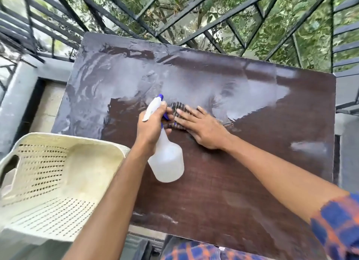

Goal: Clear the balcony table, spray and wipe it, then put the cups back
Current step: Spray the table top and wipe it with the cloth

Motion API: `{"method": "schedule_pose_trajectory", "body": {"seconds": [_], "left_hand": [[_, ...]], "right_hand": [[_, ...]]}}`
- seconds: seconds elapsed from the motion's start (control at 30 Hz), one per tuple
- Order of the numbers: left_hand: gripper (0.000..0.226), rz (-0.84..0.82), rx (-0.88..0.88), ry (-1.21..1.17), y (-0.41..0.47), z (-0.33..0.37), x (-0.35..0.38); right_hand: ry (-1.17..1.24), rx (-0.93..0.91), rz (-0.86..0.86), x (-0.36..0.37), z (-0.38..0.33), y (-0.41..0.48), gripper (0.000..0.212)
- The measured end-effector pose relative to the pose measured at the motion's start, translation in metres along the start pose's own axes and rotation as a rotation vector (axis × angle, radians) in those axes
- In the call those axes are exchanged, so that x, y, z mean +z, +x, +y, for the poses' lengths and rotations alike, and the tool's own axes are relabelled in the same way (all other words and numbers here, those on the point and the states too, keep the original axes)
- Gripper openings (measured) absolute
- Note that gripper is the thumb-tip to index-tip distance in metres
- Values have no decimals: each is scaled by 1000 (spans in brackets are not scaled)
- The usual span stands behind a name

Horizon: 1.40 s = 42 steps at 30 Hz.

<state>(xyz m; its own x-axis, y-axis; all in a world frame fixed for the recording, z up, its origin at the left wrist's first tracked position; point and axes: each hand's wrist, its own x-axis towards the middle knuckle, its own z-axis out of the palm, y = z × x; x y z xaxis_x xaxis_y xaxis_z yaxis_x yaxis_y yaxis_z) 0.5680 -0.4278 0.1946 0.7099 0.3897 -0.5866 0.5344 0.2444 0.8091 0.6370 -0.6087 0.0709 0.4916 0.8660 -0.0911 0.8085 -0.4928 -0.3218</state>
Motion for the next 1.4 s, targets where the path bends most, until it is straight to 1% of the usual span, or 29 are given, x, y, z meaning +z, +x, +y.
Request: {"method": "schedule_pose_trajectory", "body": {"seconds": [0.07, 0.1, 0.13, 0.17, 0.23, 0.3, 0.37, 0.4, 0.47, 0.6, 0.67, 0.7, 0.73, 0.8, 0.87, 0.93, 1.0, 1.03, 1.07, 1.1, 1.13, 1.23, 1.3, 1.33, 1.37, 1.4], "left_hand": [[26, -5, -9, 28, -3, -3, -3], [26, -6, -11, 36, -5, -4, -4], [27, -6, -10, 37, -6, -5, -5], [27, -6, -9, 35, -7, -6, -6], [27, -4, -10, 34, -10, -5, -7], [26, -1, -2, 40, -12, -6, -5], [26, 3, 3, 51, -14, -7, -3], [26, 3, 4, 55, -15, -7, -2], [27, 0, 5, 62, -15, -9, 3], [27, -13, 8, 70, -17, -13, 17], [27, -26, 14, 42, -19, -15, 25], [26, -37, 14, 48, -19, -16, 28], [26, -51, 9, 71, -21, -17, 31], [26, -80, -6, 115, -24, -18, 36], [27, -94, -11, 129, -26, -18, 41], [28, -93, -7, 139, -30, -17, 49], [28, -90, -7, 147, -32, -18, 57], [27, -92, -12, 148, -33, -18, 60], [27, -97, -19, 150, -34, -18, 63], [27, -104, -24, 151, -35, -18, 67], [27, -111, -25, 155, -35, -18, 72], [27, -120, -14, 186, -36, -19, 88], [28, -134, 12, 176, -36, -21, 100], [29, -145, 24, 180, -35, -23, 106], [29, -157, 25, 199, -35, -23, 111], [30, -170, 17, 226, -36, -24, 115]], "right_hand": [[-8, -79, -26, -5, 22, -28, 53], [-5, -66, -24, -11, 36, -33, 52], [11, -12, -15, -17, 51, -32, 52], [33, 79, -1, -25, 66, -24, 52], [79, 323, 60, -42, 92, 4, 53], [115, 536, 102, -56, 101, 40, 57], [111, 656, 127, -59, 89, 66, 60], [107, 662, 137, -56, 76, 74, 62], [104, 558, 121, -43, 45, 70, 60], [9, 115, 38, -2, -12, 0, 54], [-12, -50, -14, 7, -9, -46, 53], [-26, -86, -28, 5, 2, -64, 54], [-37, -79, -14, 0, 18, -77, 55], [-37, 55, 62, -11, 61, -91, 53], [-15, 299, 149, -27, 109, -87, 51], [18, 581, 196, -46, 142, -75, 54], [52, 769, 240, -58, 145, -54, 58], [66, 812, 259, -59, 137, -42, 60], [78, 817, 271, -57, 125, -34, 60], [89, 774, 263, -51, 109, -28, 60], [84, 682, 244, -44, 93, -26, 59], [40, 293, 177, -13, 44, -48, 51], [28, 112, 137, -3, 29, -90, 46], [23, 80, 142, 0, 31, -114, 47], [21, 97, 160, -1, 39, -137, 48], [5, 156, 198, -3, 54, -158, 50]]}}
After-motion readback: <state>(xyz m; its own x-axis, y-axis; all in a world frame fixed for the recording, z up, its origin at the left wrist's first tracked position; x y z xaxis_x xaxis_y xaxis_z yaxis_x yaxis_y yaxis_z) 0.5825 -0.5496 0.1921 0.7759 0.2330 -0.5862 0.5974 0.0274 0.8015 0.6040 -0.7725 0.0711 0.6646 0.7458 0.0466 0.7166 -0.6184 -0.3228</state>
